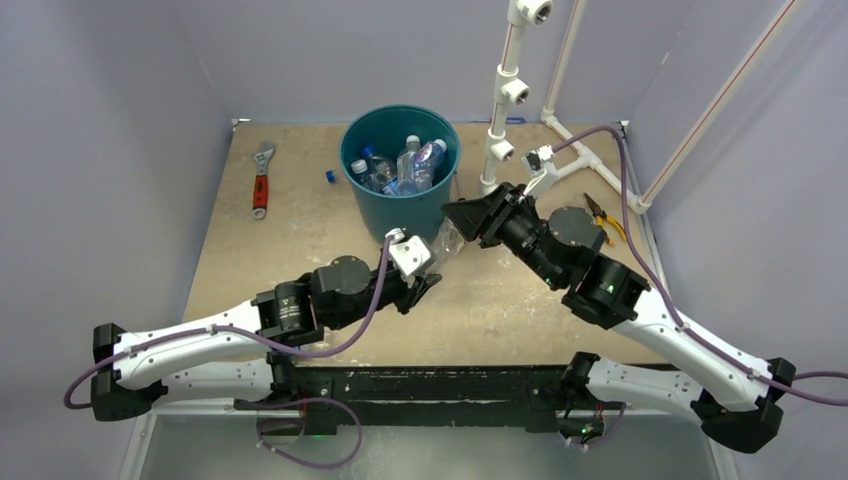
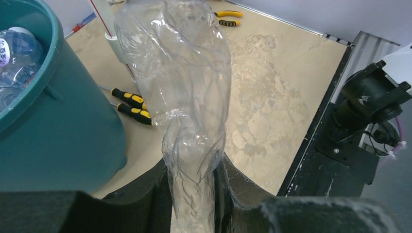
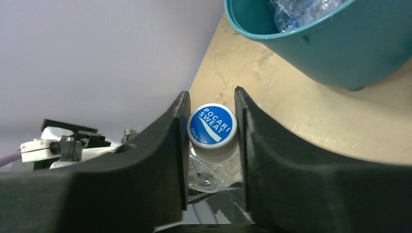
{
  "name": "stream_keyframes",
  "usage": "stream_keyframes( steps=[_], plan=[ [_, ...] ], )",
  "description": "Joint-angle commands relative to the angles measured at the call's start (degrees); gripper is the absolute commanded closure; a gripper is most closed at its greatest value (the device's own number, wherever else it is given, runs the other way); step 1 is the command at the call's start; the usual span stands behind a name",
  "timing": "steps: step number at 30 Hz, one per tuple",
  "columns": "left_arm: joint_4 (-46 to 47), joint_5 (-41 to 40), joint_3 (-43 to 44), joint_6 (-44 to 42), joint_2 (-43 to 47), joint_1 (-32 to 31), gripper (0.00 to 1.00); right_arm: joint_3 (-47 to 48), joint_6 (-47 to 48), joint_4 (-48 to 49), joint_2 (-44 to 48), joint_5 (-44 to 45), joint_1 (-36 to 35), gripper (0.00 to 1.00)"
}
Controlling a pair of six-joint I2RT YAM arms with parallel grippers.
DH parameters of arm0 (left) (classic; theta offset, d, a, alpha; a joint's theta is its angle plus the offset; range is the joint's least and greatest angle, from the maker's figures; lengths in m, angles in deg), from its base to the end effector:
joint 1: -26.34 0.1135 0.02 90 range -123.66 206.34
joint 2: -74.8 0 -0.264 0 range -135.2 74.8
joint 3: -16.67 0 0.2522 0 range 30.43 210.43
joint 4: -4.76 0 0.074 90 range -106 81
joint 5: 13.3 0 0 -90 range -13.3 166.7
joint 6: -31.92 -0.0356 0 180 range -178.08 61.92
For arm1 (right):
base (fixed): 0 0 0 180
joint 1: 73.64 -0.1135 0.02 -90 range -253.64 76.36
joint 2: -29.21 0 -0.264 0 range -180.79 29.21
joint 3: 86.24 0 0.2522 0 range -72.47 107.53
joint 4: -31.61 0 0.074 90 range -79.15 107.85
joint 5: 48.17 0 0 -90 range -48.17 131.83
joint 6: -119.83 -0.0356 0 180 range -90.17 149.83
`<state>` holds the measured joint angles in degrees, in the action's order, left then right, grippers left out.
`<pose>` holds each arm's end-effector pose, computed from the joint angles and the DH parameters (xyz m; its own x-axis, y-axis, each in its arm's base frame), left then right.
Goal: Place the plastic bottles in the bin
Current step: Place the plastic bottle in the trash bin.
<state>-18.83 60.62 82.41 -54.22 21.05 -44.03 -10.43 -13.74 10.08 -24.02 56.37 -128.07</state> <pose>0.0820 -0.2007 0.3570 -0.1222 0.1500 -0.9811 0.8075 0.5898 -0.0104 0.1255 0.1601 0.4238 -0.4343 0.5396 -0.7212 -0.4720 0.5456 0.6925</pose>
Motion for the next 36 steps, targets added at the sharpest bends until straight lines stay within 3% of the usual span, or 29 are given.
stream_keyframes(
  steps=[1,2,4,8,13,18,22,27,33,36],
  plan=[
    [2.42,-5.55,3.25,-3.59,-0.32,-0.21,1.0,-0.46,-2.96,1.83,3.36,-3.68,-1.55,0.55],
    [4.37,-3.62,1.92,-3.59,1.22,-0.21,1.0,-1.44,-1.81,3.41,5.03,-4.17,-1.55,0.39],
    [7.52,0.66,-0.31,-3.59,4.07,-0.21,1.0,-2.53,0.67,4.7,7.65,-5.89,-1.55,0.22],
    [14.13,12.82,-5.06,-3.0,9.92,-0.21,1.0,-2.27,8.01,5.08,10.82,-12.32,-1.55,0.1],
    [15.55,25.37,-6.62,0.39,10.8,-0.21,1.0,-1.3,15.94,8.96,11.66,-22.63,-1.55,0.07],
    [17.82,35.63,-6.17,3.95,10.13,-0.21,1.0,-1.5,17.8,13.95,12.03,-30.9,-1.55,0.08],
    [18.41,37.55,-5.05,5.04,9.17,-0.21,1.0,-1.99,18.51,17.22,11.6,-34.91,-1.51,0.11],
    [18.8,38.23,-4.82,5.21,7.95,-0.21,1.0,-1.99,18.26,17.37,10.79,-36.89,-1.55,0.31],
    [20.52,37.9,-5.65,5.72,8.38,-0.21,1.0,-2.27,18.87,16.0,11.48,-39.28,-1.55,0.26],
    [20.8,37.77,-5.77,5.76,8.48,-0.21,1.0,-2.53,19.01,15.02,11.57,-39.09,-1.55,0.37]
  ],
)
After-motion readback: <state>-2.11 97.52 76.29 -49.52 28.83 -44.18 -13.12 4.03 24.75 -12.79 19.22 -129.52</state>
